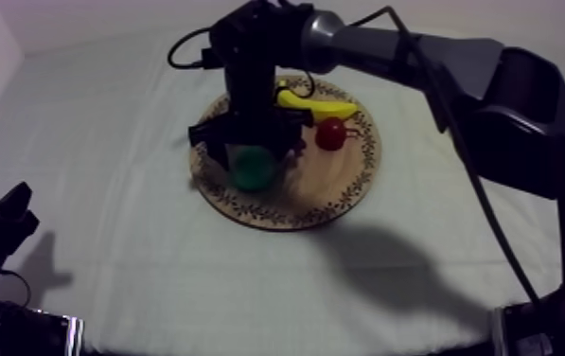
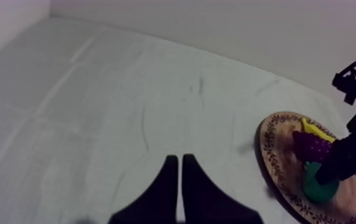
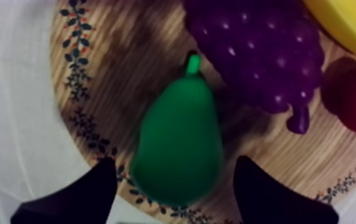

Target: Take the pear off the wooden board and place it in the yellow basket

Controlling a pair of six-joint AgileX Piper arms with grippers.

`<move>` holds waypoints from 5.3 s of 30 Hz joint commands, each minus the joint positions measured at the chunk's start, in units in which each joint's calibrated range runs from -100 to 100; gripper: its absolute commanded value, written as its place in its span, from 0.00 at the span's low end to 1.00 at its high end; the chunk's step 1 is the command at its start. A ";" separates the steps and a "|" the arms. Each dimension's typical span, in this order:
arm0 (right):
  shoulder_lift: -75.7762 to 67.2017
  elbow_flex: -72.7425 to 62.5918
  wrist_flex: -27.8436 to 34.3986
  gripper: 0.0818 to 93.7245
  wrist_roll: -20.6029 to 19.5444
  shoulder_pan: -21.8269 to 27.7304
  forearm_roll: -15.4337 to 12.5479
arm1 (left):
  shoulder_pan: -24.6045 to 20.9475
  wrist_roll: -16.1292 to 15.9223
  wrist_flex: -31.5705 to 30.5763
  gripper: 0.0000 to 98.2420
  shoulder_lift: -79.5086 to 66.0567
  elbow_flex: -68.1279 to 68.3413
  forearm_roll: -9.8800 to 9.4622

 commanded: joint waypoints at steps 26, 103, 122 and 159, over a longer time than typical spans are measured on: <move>-1.68 2.84 -3.24 0.41 0.94 0.27 -0.33 | 0.01 -0.01 0.00 0.00 0.02 -0.02 -0.03; -19.84 24.98 -9.58 0.63 16.28 39.20 6.87 | 0.01 -0.01 0.00 0.00 0.02 -0.02 -0.03; -38.80 30.72 -8.70 0.63 14.75 35.53 7.17 | 0.01 -0.01 0.00 0.00 0.02 -0.02 -0.03; -115.59 98.89 -51.25 0.02 20.45 25.82 -0.36 | 0.01 -0.01 0.00 0.00 0.02 -0.02 -0.03</move>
